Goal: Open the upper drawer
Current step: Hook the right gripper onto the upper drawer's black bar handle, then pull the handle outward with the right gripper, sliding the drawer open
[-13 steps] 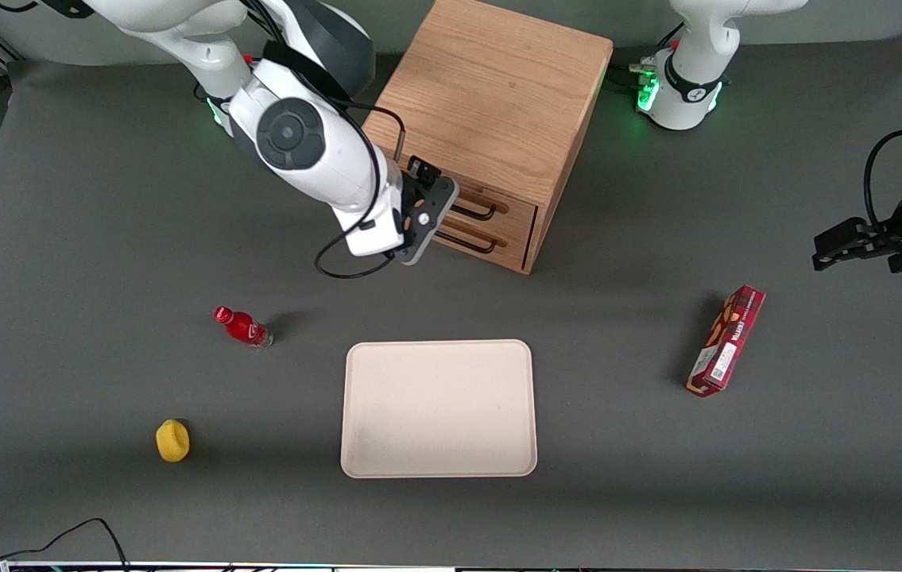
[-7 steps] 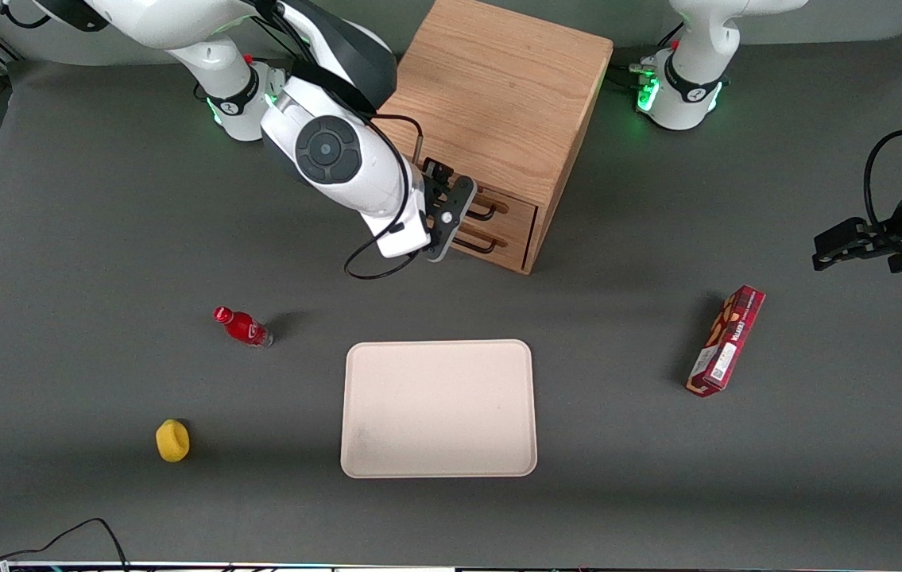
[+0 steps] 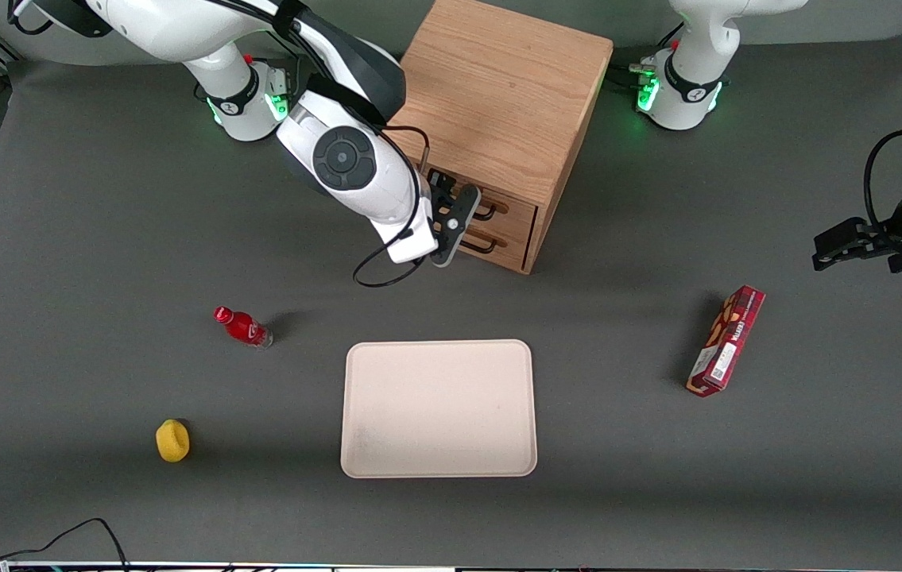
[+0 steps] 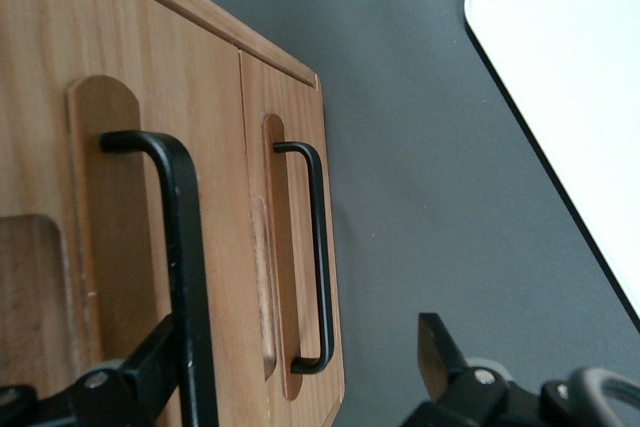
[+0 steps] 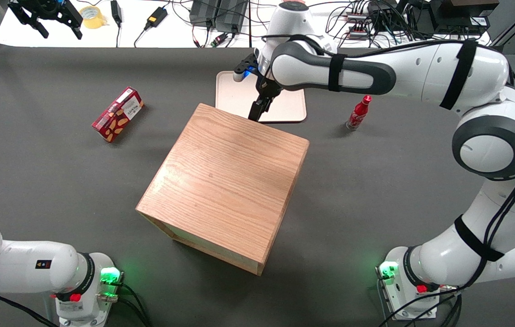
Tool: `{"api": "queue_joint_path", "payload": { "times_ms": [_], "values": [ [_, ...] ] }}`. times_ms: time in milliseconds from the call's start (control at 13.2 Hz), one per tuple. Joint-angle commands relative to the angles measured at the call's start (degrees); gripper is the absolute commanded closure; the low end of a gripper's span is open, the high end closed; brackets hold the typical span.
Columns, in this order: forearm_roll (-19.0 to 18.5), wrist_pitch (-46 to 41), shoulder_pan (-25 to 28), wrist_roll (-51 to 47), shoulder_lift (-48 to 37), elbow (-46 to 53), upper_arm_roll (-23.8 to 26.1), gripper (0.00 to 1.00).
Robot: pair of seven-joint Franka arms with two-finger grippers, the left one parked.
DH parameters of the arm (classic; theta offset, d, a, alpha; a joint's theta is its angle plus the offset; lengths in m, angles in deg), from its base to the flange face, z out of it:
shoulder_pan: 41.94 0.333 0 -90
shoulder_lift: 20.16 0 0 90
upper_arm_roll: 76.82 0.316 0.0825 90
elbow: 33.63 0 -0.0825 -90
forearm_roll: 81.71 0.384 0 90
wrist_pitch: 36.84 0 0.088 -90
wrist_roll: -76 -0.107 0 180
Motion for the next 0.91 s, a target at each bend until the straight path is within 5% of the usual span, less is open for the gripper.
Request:
{"api": "queue_joint_path", "payload": {
  "times_ms": [0,833],
  "values": [
    [-3.84,2.04,0.14,2.09,1.32,0.00,-0.11,0.00],
    [-3.49,5.11,0.14,8.87,1.32,4.21,-8.54,0.00]
  ]
}}
